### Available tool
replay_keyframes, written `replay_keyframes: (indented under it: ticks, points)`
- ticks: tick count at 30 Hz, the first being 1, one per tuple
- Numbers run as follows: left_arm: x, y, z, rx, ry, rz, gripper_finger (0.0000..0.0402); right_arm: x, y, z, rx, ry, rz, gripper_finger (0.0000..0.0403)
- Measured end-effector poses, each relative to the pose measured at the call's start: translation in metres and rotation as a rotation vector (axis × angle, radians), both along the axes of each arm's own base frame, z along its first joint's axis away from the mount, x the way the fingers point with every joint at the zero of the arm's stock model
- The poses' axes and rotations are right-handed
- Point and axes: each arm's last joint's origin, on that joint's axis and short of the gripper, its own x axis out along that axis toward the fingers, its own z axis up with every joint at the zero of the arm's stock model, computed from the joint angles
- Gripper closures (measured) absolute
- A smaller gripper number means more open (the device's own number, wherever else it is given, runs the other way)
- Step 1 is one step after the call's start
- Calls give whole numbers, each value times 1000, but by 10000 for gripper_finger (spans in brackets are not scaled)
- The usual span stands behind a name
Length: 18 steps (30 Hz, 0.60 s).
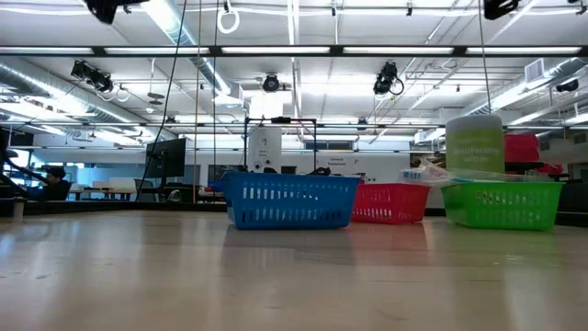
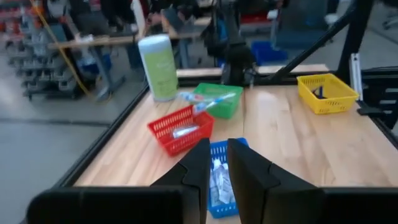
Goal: Pick & Place Travel size toiletries
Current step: Return to Home Position
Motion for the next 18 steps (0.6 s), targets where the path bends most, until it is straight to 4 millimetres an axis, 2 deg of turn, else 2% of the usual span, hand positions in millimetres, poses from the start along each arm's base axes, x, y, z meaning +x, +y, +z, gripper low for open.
replay_keyframes:
  ticks: [3, 11, 18]
  points:
    - [-10, 6, -19, 7, -65, -23, 340, -6, -1, -9, -1, -53, 5, 314]
    - [-36, 20, -43, 33, -202, -106, 340, -20, -3, -29, -1, -88, 53, 347]
    - [-38, 21, -71, 102, -356, -108, 340, -21, -6, -45, -24, -134, 23, 381]
